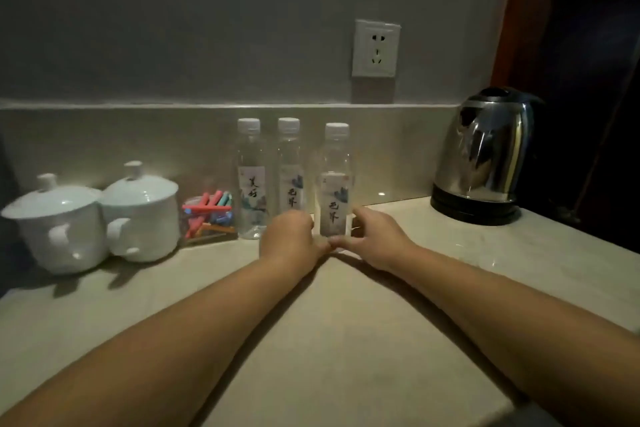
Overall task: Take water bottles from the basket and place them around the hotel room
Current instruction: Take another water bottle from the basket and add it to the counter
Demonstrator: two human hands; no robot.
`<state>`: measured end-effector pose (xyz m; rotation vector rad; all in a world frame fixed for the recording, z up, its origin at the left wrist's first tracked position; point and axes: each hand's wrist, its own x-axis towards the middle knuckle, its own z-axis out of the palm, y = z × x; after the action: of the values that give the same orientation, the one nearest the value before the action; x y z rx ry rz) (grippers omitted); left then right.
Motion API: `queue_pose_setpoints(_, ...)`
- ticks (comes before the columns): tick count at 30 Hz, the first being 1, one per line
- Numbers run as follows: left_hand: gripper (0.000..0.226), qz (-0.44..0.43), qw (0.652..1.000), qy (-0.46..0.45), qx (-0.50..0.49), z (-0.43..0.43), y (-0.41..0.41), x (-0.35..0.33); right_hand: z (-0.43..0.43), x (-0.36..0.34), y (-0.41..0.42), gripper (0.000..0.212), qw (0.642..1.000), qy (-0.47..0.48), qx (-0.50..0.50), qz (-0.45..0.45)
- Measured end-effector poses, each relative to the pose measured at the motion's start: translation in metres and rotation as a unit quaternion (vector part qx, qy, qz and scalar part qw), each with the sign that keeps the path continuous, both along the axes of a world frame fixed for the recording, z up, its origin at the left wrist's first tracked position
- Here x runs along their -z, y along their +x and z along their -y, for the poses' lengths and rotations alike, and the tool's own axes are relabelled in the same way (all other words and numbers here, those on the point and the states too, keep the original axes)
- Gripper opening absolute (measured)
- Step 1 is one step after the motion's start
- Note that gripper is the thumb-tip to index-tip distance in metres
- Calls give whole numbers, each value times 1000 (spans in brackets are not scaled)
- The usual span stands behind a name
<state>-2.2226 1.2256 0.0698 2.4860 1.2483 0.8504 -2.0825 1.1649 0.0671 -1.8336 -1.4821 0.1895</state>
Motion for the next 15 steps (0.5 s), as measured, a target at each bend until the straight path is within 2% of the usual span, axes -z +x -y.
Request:
queue_pose_setpoints(2,39,-34,999,0,-18,-1,2,-2,-6,-1,6,45,1000,-8,-1,25)
queue_pose_setpoints(5,33,-36,998,-27,-34,-5,8,-2,-20,0,13,38,999,-20,-2,44)
queue_pose_setpoints(10,23,-87,995,20,-48,-13,16,2,-42,0,20,37,998,-36,-43,10)
queue_pose_setpoints(15,25,-107,993,48,-34,-18,16,3,-53,3,27,36,998,-44,-52,-2)
